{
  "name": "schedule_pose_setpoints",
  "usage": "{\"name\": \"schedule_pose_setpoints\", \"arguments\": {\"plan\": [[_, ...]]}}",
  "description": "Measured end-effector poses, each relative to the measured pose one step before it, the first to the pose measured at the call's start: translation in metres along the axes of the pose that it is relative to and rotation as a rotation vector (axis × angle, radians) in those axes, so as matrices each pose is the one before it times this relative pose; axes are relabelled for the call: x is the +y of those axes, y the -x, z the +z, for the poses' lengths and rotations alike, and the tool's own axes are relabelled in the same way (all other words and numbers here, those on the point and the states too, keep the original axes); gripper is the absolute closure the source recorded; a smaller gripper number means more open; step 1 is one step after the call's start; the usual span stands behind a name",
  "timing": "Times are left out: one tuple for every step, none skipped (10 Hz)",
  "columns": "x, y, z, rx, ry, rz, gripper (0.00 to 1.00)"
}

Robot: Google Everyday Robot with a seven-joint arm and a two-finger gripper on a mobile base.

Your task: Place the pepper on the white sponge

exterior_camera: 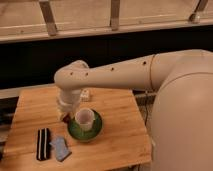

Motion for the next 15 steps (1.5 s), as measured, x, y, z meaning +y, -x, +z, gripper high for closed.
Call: {"name": "schedule_pose_setpoints", "arguments": {"plan": [[-0.00096,-0.00011,-0.00053,-0.00088,-0.00028,0.00189,1.0],[0.00065,0.00052,0.00004,0.00107,-0.00053,-0.00141,1.0],[0.00083,0.00047,0.00107,0.0087,-0.00408,-0.00392,1.0],[0.00424,0.00116,0.00497,0.02699,-0.00873,-0.02372,1.0],[0.00737,0.00027,0.00401,0.01388,-0.00299,-0.01892,1.0],[0.01472,-0.00495,0.00809,0.02378,-0.00172,-0.03108,1.0],[0.0136,-0.00757,0.00875,0.02175,0.00065,-0.01851,1.0],[0.01218,-0.00636,0.0094,0.01556,0.01074,-0.01736,1.0],[0.00638,-0.00392,0.00935,0.01361,0.01246,-0.00895,1.0],[0.00282,-0.00234,0.01199,0.01373,0.01592,-0.00249,1.0],[-0.00104,-0.00089,0.01474,0.01038,0.019,-0.00108,1.0],[-0.0019,-0.00008,0.01487,0.00527,0.01468,0.0016,1.0],[-0.00215,0.00134,0.01677,0.0023,0.01963,0.00424,1.0],[-0.00199,0.00127,0.01198,0.00326,0.01679,0.00348,1.0],[-0.00025,0.00242,0.01284,0.00538,0.02725,0.00315,1.0]]}}
